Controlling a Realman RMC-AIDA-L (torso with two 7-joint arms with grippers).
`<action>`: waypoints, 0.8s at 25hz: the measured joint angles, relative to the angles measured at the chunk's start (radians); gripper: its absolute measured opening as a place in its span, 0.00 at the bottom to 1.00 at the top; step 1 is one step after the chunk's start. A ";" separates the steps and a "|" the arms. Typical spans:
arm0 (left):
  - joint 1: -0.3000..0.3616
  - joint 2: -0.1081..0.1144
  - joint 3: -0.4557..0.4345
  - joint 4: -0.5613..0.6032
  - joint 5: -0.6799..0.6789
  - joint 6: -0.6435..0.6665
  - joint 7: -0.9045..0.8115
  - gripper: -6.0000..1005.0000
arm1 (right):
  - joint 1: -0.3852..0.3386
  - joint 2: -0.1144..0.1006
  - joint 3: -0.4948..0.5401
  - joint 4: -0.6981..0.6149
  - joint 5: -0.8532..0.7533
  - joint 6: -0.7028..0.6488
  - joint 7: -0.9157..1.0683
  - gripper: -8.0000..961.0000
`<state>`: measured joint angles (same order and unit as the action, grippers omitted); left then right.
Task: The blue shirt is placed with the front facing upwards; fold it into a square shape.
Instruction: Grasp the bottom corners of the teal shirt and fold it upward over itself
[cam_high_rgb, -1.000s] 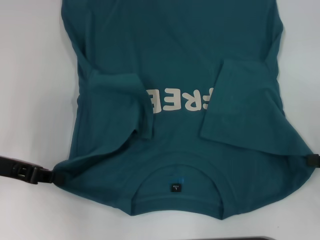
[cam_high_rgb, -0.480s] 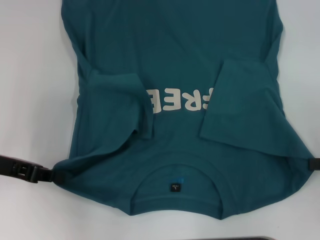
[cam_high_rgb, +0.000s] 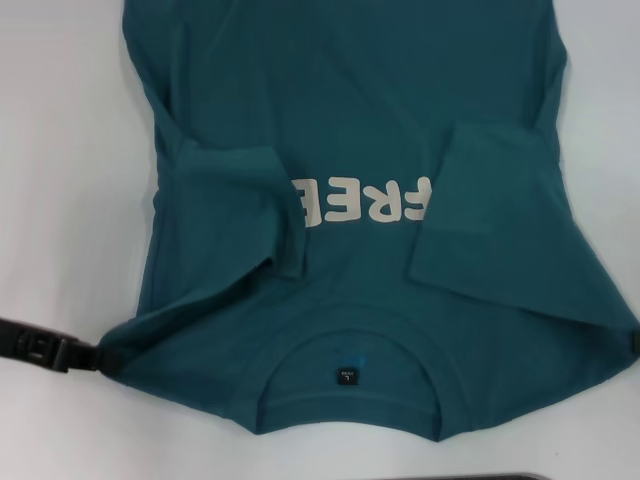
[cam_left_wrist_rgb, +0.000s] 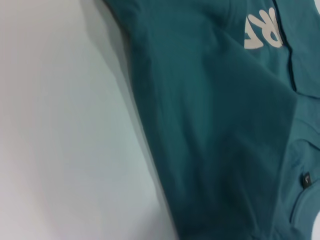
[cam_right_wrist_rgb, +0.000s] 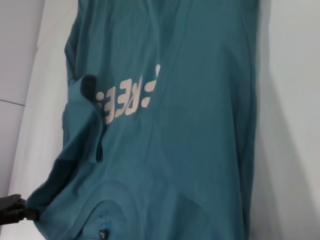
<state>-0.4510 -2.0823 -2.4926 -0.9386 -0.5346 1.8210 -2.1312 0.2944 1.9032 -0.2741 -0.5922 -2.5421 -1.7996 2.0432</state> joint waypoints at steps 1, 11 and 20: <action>0.002 0.001 0.000 0.000 0.002 0.007 -0.001 0.02 | -0.007 0.000 0.001 0.000 0.000 0.000 -0.003 0.04; 0.048 -0.003 0.000 0.000 -0.002 0.055 0.006 0.02 | -0.080 -0.010 0.085 0.000 0.002 -0.023 -0.062 0.04; 0.067 -0.005 0.001 0.000 -0.001 0.067 0.024 0.02 | -0.112 -0.012 0.117 0.009 0.003 -0.026 -0.091 0.04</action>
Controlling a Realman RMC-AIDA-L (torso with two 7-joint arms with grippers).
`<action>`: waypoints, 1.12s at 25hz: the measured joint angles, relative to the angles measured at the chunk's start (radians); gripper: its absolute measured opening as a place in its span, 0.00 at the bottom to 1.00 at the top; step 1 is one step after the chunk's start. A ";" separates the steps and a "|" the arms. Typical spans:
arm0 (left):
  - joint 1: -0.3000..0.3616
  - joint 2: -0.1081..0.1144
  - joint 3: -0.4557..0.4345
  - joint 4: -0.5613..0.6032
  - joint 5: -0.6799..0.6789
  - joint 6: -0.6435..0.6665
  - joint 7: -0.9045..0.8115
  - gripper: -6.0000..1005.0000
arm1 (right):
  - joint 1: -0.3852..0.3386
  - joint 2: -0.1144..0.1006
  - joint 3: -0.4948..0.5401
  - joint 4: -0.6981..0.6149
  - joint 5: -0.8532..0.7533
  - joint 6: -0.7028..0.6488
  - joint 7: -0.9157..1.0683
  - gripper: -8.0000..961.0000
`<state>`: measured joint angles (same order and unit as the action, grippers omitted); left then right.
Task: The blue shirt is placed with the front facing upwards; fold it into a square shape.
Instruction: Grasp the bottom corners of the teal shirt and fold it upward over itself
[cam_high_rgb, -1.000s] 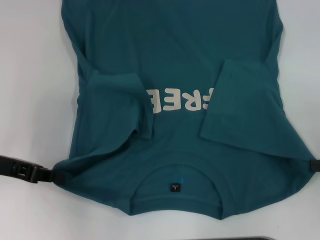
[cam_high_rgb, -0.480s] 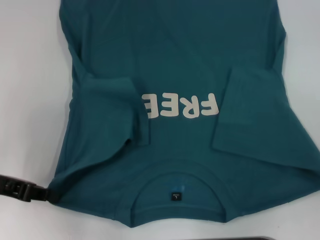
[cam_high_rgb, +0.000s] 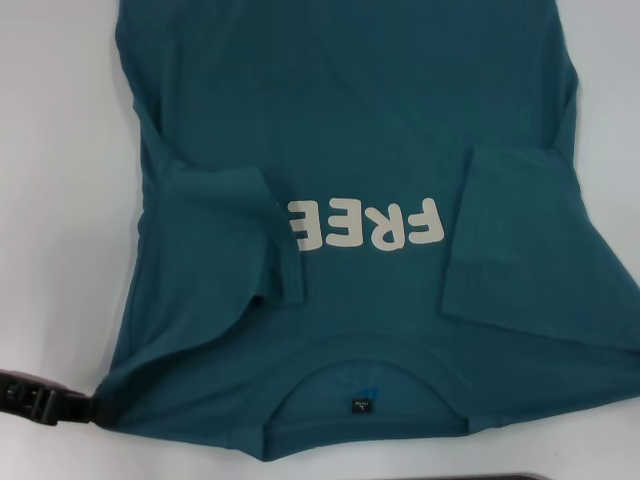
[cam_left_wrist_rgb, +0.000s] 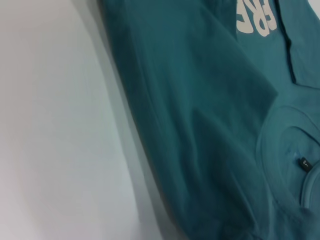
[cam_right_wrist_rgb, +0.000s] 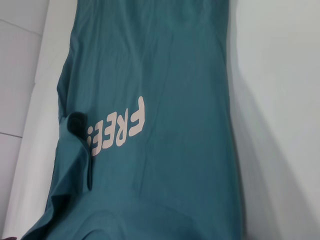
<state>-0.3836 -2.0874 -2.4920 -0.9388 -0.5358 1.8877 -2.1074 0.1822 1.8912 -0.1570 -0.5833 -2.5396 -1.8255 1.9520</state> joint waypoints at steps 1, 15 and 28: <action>0.001 0.001 0.000 0.000 0.000 0.000 0.000 0.02 | -0.001 0.000 0.000 0.000 0.000 0.000 -0.001 0.04; 0.006 0.003 -0.002 -0.001 0.000 0.000 0.004 0.02 | -0.012 -0.001 0.026 0.000 -0.001 0.000 -0.015 0.04; 0.003 0.007 -0.014 -0.003 0.000 -0.003 0.004 0.02 | -0.004 -0.002 0.028 0.000 -0.002 0.000 -0.016 0.04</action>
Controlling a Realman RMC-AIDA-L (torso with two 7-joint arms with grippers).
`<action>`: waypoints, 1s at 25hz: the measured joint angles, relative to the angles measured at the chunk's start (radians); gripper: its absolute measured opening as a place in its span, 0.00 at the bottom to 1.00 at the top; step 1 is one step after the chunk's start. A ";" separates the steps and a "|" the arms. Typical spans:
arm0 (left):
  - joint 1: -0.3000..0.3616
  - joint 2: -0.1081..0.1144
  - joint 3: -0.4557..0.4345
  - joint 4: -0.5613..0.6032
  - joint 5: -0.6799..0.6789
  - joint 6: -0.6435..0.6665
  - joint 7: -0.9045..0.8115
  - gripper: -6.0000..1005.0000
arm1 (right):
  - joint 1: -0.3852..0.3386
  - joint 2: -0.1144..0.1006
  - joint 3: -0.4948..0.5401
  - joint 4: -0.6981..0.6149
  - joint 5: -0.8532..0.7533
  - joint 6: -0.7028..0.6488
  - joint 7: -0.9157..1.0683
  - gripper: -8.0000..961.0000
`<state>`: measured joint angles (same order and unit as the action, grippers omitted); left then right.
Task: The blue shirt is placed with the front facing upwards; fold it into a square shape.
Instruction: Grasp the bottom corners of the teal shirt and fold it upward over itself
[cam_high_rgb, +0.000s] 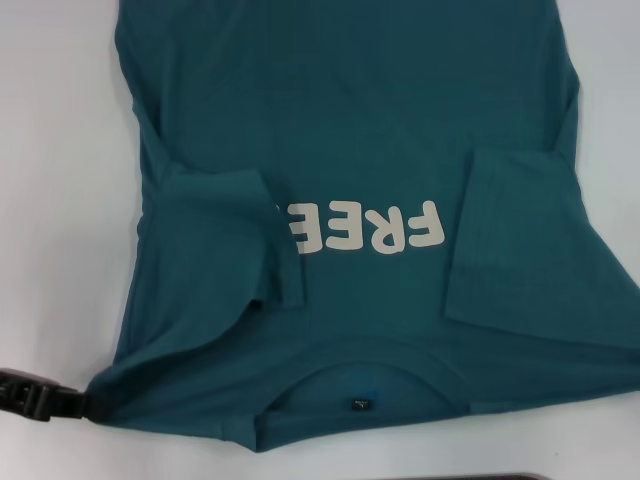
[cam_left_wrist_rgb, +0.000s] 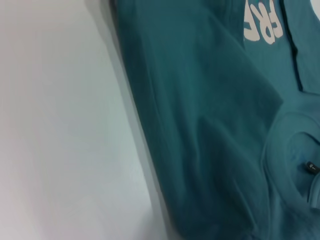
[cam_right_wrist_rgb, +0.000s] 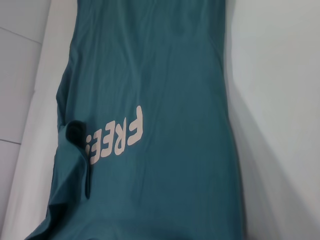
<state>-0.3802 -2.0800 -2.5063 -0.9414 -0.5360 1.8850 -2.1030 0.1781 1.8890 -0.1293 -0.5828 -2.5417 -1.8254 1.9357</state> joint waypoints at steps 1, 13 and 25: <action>-0.001 0.000 -0.003 -0.002 0.000 0.001 0.000 0.02 | 0.002 0.000 0.002 0.000 0.000 0.000 0.000 0.04; -0.056 0.012 -0.051 -0.001 -0.038 -0.007 0.010 0.02 | 0.021 -0.012 0.028 -0.009 0.058 -0.001 -0.007 0.04; -0.245 0.025 -0.075 0.089 -0.081 -0.130 0.005 0.03 | 0.148 -0.023 0.028 -0.009 0.141 0.022 -0.002 0.04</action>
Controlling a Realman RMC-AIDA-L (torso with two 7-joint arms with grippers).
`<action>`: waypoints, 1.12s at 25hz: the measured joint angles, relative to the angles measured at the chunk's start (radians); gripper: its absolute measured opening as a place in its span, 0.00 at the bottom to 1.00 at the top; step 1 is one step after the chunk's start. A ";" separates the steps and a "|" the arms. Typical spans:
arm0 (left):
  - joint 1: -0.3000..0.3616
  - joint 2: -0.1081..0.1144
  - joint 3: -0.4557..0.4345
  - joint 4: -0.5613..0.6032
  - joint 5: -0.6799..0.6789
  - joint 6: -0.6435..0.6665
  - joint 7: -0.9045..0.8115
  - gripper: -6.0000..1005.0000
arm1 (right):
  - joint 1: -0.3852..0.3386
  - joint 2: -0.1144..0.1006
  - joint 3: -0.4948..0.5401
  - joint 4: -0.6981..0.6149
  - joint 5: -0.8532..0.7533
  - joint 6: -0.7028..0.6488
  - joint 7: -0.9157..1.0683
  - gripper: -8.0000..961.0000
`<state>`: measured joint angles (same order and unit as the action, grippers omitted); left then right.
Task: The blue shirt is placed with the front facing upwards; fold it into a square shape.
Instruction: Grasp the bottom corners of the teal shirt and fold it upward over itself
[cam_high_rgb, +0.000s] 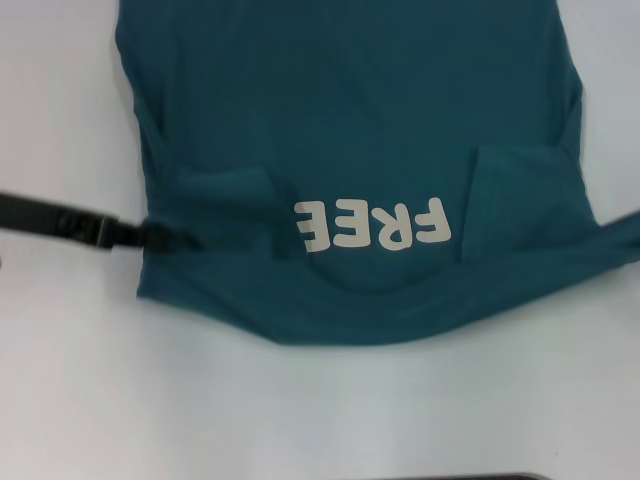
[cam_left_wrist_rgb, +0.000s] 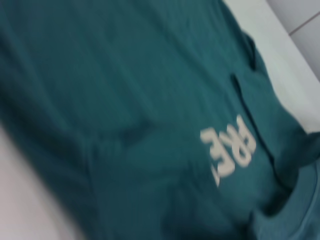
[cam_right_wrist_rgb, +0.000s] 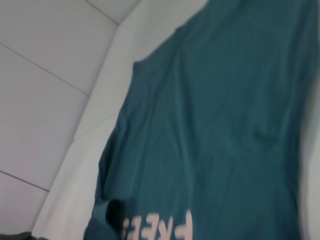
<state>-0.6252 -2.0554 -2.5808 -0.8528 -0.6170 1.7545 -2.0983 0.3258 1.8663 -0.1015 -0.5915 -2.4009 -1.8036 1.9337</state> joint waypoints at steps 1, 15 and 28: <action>-0.017 0.002 -0.002 0.005 -0.005 -0.014 -0.003 0.03 | 0.019 0.000 0.000 0.000 0.004 0.009 0.001 0.04; -0.167 0.042 -0.013 0.107 -0.112 -0.309 -0.062 0.04 | 0.248 0.020 -0.014 0.010 0.058 0.269 -0.003 0.04; -0.205 0.036 -0.004 0.170 -0.217 -0.548 -0.061 0.05 | 0.337 0.073 -0.082 0.021 0.114 0.526 -0.046 0.04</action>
<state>-0.8302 -2.0189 -2.5847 -0.6828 -0.8343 1.2063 -2.1591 0.6629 1.9391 -0.1834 -0.5702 -2.2867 -1.2776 1.8880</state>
